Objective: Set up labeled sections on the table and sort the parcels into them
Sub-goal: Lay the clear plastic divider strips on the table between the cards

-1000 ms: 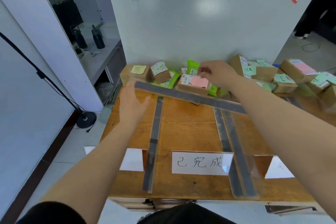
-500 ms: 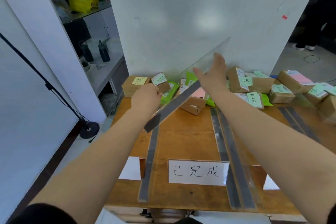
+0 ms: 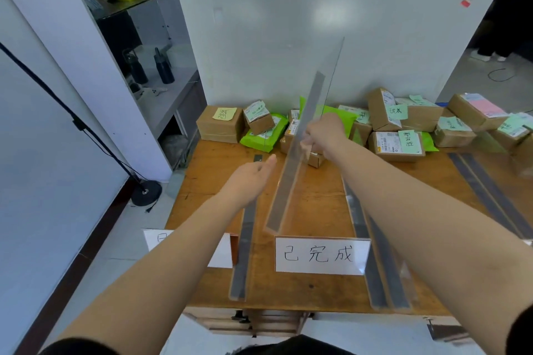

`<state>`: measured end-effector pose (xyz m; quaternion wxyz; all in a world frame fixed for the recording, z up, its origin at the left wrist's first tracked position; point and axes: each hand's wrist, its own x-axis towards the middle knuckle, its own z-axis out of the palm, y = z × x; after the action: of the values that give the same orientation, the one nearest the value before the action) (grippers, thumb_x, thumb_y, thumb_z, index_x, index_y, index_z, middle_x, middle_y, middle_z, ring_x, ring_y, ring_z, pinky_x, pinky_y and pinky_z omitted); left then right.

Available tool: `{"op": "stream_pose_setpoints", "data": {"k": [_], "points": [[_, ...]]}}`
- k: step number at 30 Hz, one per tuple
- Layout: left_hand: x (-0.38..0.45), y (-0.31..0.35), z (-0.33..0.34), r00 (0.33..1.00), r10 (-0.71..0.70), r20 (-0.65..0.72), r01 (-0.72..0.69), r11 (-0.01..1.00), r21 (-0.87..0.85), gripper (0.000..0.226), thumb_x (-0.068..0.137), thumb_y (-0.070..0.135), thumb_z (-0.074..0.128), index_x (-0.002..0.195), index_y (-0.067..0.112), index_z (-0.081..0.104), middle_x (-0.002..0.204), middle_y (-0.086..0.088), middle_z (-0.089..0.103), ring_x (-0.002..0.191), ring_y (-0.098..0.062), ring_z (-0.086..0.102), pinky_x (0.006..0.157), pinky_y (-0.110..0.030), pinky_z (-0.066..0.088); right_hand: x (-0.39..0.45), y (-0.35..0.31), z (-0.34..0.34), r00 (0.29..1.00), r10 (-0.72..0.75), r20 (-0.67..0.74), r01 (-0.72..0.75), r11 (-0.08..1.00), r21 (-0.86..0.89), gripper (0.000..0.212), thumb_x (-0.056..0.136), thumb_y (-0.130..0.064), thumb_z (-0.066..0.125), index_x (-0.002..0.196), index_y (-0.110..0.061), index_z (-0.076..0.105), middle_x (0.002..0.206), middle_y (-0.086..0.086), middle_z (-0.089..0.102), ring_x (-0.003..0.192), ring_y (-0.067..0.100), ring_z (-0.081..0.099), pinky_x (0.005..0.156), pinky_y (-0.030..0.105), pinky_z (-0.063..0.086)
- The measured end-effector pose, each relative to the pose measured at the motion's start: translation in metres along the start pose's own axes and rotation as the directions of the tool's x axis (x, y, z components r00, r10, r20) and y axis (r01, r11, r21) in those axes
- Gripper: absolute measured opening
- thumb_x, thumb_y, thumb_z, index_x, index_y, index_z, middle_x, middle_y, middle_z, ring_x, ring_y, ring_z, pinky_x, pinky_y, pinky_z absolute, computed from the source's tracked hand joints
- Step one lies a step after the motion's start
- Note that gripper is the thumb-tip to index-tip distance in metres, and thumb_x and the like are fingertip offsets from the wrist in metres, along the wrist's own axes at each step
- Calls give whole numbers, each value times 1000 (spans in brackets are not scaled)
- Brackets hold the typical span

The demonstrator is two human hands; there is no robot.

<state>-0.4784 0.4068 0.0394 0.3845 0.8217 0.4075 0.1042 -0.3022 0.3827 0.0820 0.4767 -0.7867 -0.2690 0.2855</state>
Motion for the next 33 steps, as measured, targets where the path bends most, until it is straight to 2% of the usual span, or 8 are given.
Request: {"op": "stream_pose_setpoints", "data": {"k": [3, 8, 11, 16, 20, 25, 28, 33], "points": [[7, -37, 9, 992, -128, 10, 126, 989, 76, 38, 97, 40, 36, 110, 14, 60, 106, -7, 63, 104, -23, 56, 79, -25, 43, -7, -2, 5, 997, 36, 67, -36, 999, -14, 32, 82, 11, 47, 57, -8, 39, 49, 7, 43, 34, 15, 47, 38, 20, 42], [12, -68, 31, 954, -255, 158, 212, 945, 248, 10, 90, 27, 56, 84, 19, 53, 81, 1, 51, 94, -23, 53, 71, -26, 44, -18, 6, 29, 984, 80, 159, -78, 997, -16, 13, 81, 12, 48, 74, 1, 50, 70, 22, 55, 67, 40, 62, 75, 54, 53], [13, -76, 38, 934, -312, 176, 264, 931, 254, 30, 90, 15, 55, 116, 0, 54, 103, -14, 58, 100, -27, 57, 78, -30, 47, -23, 11, 42, 983, 95, 154, -87, 994, -61, 7, 83, 10, 50, 83, 4, 53, 78, 27, 60, 69, 42, 65, 77, 55, 55], [13, -83, 41, 941, -293, 169, 266, 949, 168, 22, 90, 5, 44, 101, 0, 62, 94, -15, 63, 90, -28, 62, 74, -32, 52, -28, 22, 60, 970, 146, 194, -122, 984, -132, 14, 84, 8, 49, 95, 10, 57, 77, 27, 63, 63, 39, 66, 69, 51, 58], [9, -90, 38, 951, -269, 149, 257, 962, 96, 21, 90, 7, 46, 95, 3, 66, 83, -8, 63, 77, -22, 61, 65, -28, 52, -34, 31, 81, 963, 161, 217, -117, 972, -202, 19, 83, 7, 45, 97, 13, 56, 101, 37, 61, 89, 48, 64, 81, 59, 52], [5, -95, 36, 927, -318, 200, 328, 944, -22, 18, 91, 9, 49, 101, 8, 64, 88, -8, 62, 76, -24, 65, 58, -30, 57, -36, 49, 109, 945, 211, 249, -127, 940, -315, 25, 94, -7, 42, 112, 7, 53, 106, 24, 63, 91, 37, 65, 81, 43, 55], [3, -97, 35, 916, -346, 203, 368, 927, -78, 18, 91, 9, 51, 104, 10, 63, 92, -9, 60, 83, -26, 66, 74, -36, 59, -35, 57, 122, 954, 173, 245, -42, 885, -463, 31, 100, -25, 38, 106, 0, 55, 87, 8, 56, 77, 24, 56, 59, 26, 40], [3, -104, 37, 895, -372, 247, 427, 875, -229, 39, 90, 11, 55, 129, 12, 51, 105, -9, 60, 96, -25, 63, 70, -28, 55, -30, 74, 141, 927, 256, 275, -62, 827, -558, 43, 102, -31, 30, 121, 1, 50, 94, 12, 56, 66, 16, 55, 50, 24, 40]]}}
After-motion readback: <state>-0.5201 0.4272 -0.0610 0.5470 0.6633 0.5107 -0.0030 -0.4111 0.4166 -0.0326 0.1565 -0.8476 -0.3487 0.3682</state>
